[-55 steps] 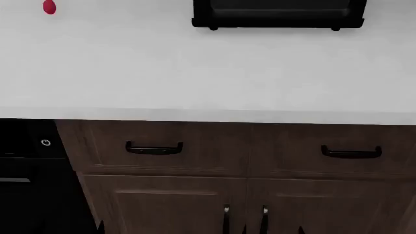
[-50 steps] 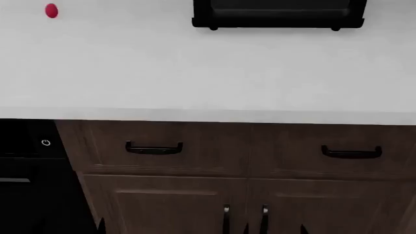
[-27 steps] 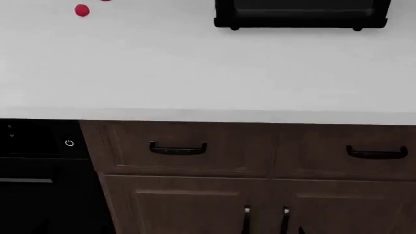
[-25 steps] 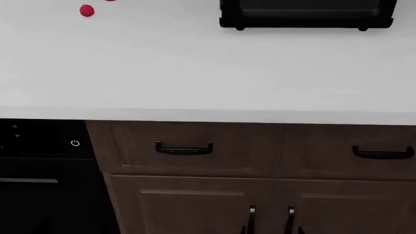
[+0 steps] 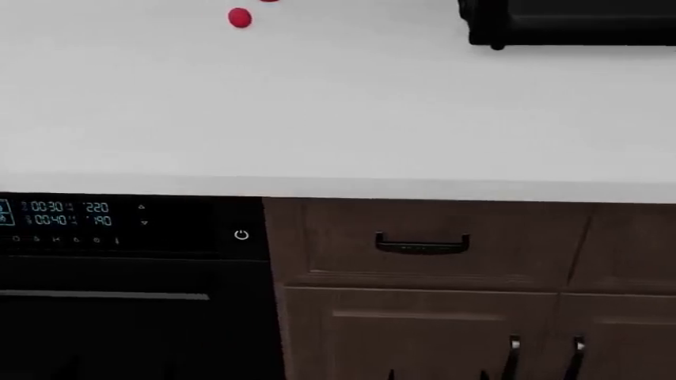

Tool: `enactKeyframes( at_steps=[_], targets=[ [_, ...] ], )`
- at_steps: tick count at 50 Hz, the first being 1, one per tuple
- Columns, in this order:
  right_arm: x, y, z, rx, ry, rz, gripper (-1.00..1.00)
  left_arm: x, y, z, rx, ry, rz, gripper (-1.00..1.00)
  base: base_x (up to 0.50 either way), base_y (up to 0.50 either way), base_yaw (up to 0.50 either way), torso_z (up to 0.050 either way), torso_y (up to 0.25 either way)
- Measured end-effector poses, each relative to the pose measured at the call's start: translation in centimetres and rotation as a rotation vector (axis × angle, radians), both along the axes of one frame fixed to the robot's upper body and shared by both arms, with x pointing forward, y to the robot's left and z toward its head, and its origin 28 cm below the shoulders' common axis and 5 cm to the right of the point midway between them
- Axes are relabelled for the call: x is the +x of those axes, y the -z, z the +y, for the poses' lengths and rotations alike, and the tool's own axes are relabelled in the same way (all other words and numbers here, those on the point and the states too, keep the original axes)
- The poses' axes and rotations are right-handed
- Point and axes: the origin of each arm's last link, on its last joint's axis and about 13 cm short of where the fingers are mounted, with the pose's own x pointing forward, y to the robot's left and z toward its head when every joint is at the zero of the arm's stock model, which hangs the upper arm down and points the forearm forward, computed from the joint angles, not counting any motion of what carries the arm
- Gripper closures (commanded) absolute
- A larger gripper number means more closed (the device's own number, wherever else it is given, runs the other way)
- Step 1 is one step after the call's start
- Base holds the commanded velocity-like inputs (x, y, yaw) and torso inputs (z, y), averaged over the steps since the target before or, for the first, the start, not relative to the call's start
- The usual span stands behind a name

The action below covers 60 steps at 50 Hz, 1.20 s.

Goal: Open the dishwasher door

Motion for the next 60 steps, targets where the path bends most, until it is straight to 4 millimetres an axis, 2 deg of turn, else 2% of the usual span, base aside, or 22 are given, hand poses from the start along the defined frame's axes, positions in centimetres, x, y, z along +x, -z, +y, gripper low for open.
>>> enactKeyframes(
  at_steps=[6, 23, 60],
  targets=[
    [-0.06, 0.02, -0.03, 0.004, 0.001, -0.001, -1.0, 0.03, -0.02, 0.0, 0.0, 0.002, -0.001, -1.0, 0.0, 0.44, 0.0, 0.0, 0.0],
    [-0.23, -0.2, -0.12, 0.023, 0.003, -0.007, -1.0, 0.01, -0.22, -0.08, -0.032, 0.003, 0.001, -1.0, 0.0, 0.0, 0.0, -0.002, 0.0],
    [-0.53, -0.13, -0.1, 0.031, 0.001, -0.004, -1.0, 0.17, -0.17, -0.18, -0.062, 0.006, 0.039, -1.0, 0.0, 0.0, 0.0, -0.05, 0.0]
  ],
)
